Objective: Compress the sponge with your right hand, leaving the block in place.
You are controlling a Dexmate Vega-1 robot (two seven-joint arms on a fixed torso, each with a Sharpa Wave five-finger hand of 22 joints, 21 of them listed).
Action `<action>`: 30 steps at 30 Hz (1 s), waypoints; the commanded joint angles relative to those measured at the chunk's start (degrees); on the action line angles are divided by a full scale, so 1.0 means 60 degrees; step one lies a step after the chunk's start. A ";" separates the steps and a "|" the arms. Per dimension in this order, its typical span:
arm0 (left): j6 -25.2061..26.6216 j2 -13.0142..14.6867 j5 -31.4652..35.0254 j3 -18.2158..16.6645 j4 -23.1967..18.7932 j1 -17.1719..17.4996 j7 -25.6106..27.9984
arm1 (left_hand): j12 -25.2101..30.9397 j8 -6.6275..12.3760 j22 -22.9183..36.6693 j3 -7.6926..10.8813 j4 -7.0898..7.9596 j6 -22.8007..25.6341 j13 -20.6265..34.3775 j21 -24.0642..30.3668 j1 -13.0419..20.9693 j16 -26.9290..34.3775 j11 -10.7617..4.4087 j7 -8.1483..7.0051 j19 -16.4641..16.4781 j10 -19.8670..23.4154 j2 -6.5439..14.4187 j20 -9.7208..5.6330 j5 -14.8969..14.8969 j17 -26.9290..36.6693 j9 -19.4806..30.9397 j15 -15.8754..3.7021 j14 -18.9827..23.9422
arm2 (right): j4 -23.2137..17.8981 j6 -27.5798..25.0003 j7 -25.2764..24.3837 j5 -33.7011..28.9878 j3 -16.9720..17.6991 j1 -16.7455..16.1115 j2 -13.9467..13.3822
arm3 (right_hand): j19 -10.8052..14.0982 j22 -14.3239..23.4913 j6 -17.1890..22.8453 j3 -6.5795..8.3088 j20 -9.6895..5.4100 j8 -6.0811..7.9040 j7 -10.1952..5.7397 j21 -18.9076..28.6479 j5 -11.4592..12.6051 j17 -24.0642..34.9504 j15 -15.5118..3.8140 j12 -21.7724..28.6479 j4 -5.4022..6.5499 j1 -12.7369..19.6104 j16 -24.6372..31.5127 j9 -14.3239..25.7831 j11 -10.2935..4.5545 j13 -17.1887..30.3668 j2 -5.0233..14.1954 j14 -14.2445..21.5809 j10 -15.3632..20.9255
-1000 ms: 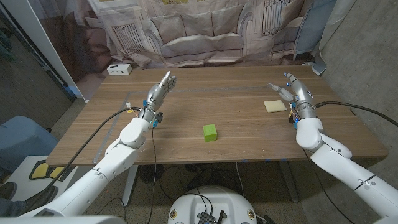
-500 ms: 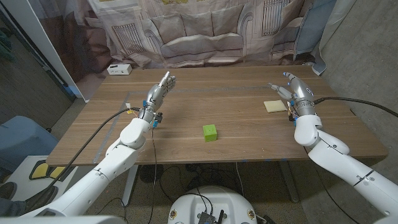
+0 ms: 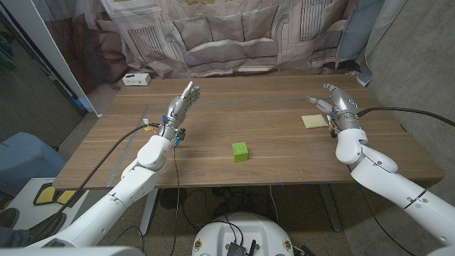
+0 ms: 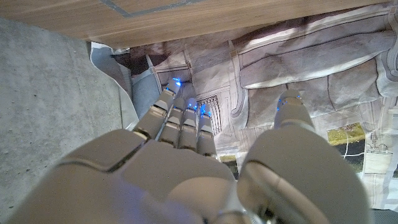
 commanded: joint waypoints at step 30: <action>-0.0127 0.0059 -0.0010 -0.0150 -0.0272 0.0467 0.0165 | -0.0060 -0.0066 0.0033 0.0007 -0.0082 0.0102 0.0028 -0.0036 0.0135 -0.0043 -0.0012 0.0013 0.0075 0.0071 0.0058 0.0040 -0.0044 0.0046 0.0056 -0.0017 0.0045 | -0.0448 -0.2829 0.1335 -0.0297 -0.1515 0.1425 -0.0633 | 0.0187 0.0045 -0.0101 -0.0017 0.0028 0.0021 0.0021 -0.0009 0.0121 0.0046 -0.0013 -0.0078 -0.0006 0.0036 0.0009 0.0035 -0.0071 0.0029 -0.0037 0.0089 0.0130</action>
